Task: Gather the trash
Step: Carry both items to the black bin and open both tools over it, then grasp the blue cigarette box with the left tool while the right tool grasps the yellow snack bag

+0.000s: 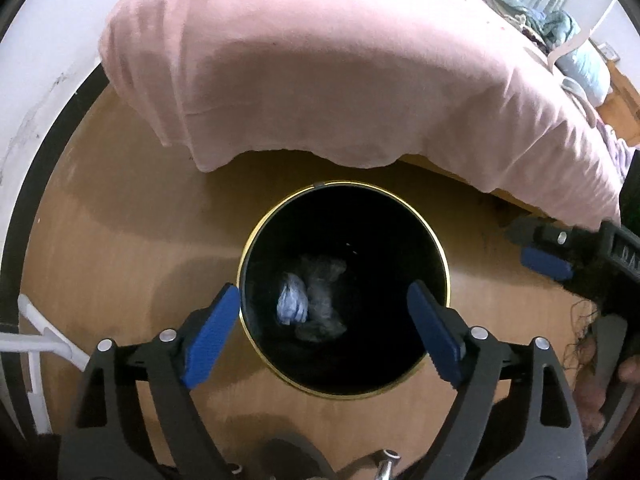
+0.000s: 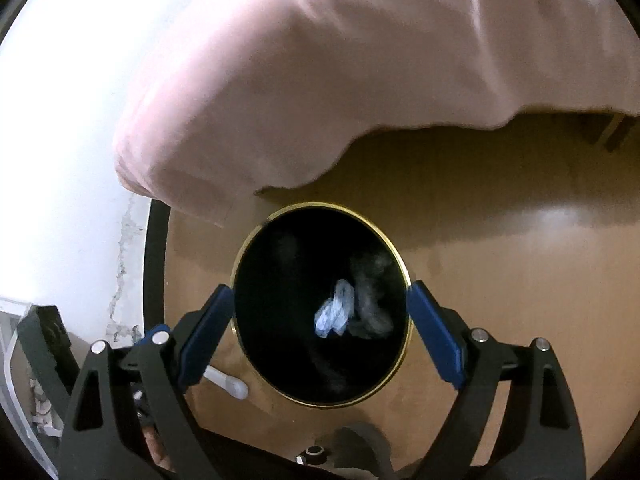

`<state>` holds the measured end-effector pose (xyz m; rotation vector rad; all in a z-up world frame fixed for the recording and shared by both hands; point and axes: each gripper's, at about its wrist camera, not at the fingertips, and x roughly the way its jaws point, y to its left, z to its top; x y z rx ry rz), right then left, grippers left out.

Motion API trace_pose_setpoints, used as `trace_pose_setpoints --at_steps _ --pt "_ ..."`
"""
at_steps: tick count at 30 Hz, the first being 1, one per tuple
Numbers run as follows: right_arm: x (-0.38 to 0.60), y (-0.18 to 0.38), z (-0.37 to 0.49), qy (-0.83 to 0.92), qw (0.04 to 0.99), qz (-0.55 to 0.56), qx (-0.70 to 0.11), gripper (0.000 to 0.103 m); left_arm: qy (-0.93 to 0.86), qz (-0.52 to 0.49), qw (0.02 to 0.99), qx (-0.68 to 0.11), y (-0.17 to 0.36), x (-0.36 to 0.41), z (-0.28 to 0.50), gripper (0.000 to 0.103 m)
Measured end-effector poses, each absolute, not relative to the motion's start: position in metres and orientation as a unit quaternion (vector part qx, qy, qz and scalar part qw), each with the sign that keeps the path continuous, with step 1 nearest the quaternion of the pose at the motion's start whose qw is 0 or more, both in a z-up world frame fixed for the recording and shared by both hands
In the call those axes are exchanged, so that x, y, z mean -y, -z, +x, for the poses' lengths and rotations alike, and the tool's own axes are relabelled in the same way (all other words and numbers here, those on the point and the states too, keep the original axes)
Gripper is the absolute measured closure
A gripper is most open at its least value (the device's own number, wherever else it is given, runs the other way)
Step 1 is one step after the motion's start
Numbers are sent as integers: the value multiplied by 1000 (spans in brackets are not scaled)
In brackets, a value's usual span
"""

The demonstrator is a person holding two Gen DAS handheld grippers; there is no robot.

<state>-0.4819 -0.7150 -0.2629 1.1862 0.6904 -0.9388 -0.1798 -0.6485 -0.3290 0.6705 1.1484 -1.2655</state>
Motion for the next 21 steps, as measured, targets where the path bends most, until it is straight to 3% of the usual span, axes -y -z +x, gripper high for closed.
trace_pose_setpoints --at_steps 3,8,13,21 --pt "716 215 -461 422 697 486 -315 17 553 275 622 -481 290 632 -171 12" --pt "691 114 -395 396 772 385 -316 10 551 257 673 -420 185 583 -152 8" --pt "624 18 -290 305 856 281 -309 7 518 203 734 -389 77 486 -107 7" --pt "447 -31 -121 73 919 160 -353 7 313 130 862 -377 -9 264 2 6"
